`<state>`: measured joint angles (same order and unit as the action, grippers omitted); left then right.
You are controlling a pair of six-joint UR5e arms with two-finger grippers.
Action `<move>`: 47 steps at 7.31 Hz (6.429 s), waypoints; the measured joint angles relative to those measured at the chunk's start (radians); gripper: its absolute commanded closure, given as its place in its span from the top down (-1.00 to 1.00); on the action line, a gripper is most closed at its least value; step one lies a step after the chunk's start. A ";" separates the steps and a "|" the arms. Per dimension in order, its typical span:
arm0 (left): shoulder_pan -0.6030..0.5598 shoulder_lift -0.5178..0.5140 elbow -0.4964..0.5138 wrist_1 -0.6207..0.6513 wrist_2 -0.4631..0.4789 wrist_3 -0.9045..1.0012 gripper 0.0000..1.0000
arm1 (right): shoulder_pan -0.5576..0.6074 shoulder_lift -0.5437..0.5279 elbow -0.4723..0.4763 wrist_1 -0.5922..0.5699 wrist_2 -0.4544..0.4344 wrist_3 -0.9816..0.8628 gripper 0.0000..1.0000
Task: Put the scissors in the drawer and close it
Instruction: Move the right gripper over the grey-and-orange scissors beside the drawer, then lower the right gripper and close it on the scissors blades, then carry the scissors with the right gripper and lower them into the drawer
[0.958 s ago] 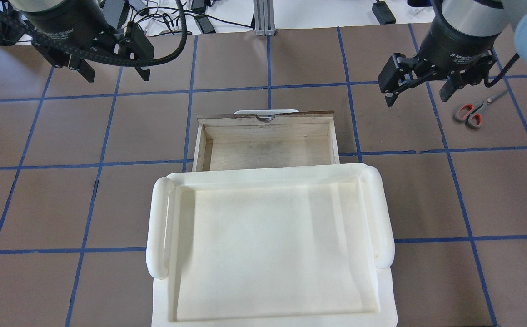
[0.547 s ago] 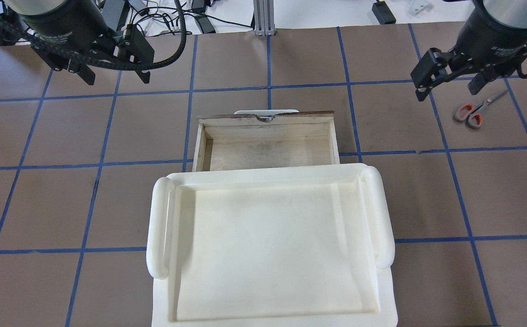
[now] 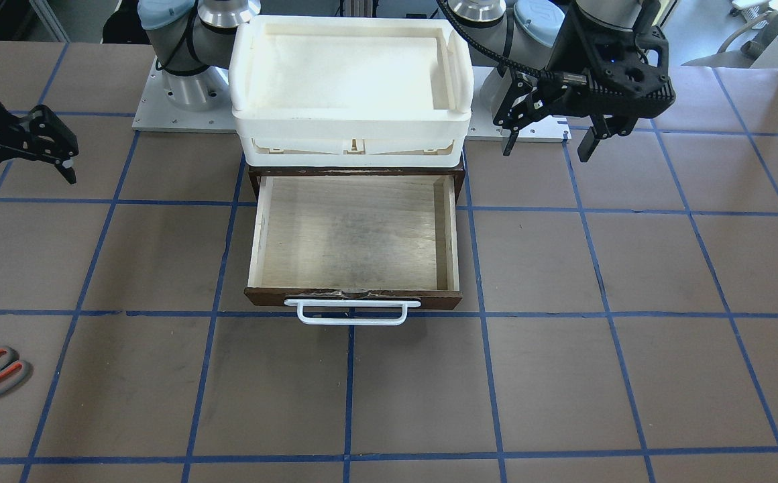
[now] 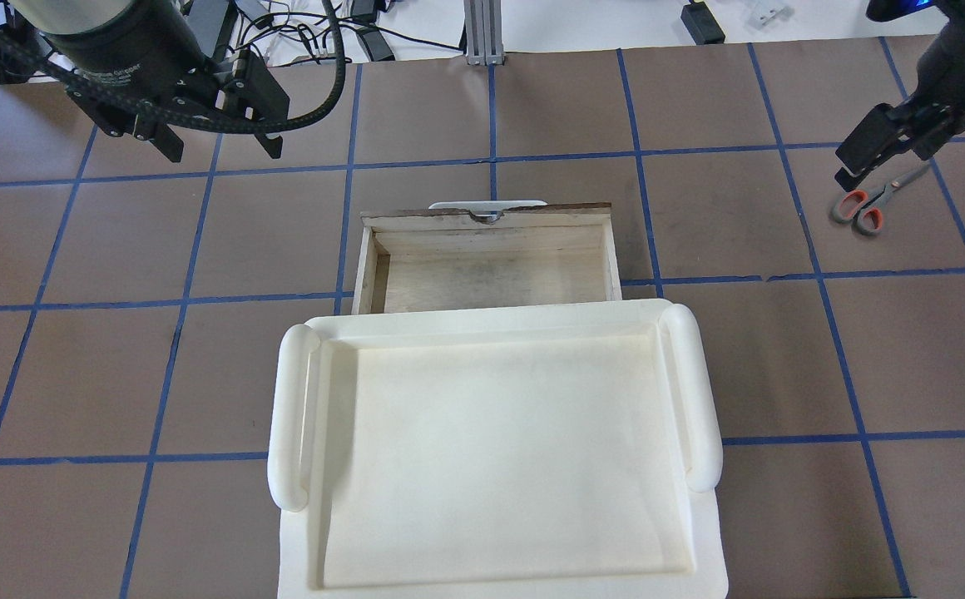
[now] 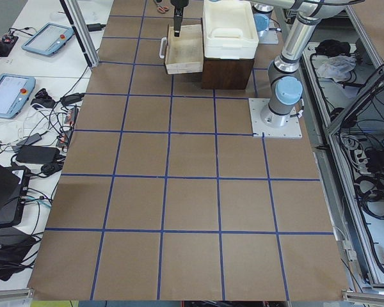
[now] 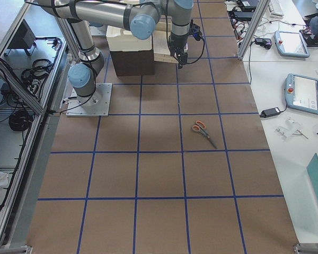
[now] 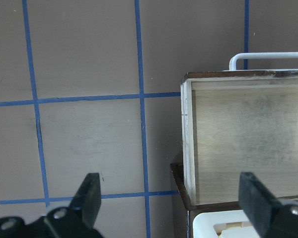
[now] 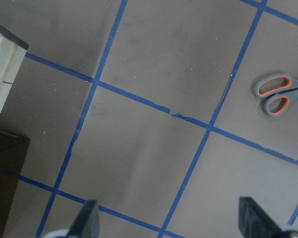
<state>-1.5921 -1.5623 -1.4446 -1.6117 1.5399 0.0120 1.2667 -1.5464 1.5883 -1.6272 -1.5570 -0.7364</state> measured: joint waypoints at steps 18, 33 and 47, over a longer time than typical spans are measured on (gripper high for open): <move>-0.002 -0.005 -0.016 0.007 -0.007 -0.001 1.00 | -0.241 0.503 -0.021 -0.612 -0.019 -1.710 0.97; -0.003 0.001 -0.026 0.009 -0.007 -0.001 1.00 | -0.237 0.669 -0.111 -0.631 0.017 -1.786 -1.00; -0.003 0.005 -0.028 0.008 0.001 0.002 1.00 | 0.337 0.243 -0.124 -0.104 -0.034 -1.033 -1.00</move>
<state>-1.5954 -1.5574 -1.4724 -1.6034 1.5407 0.0138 1.6040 -1.3037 1.4645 -1.7308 -1.5905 -1.7690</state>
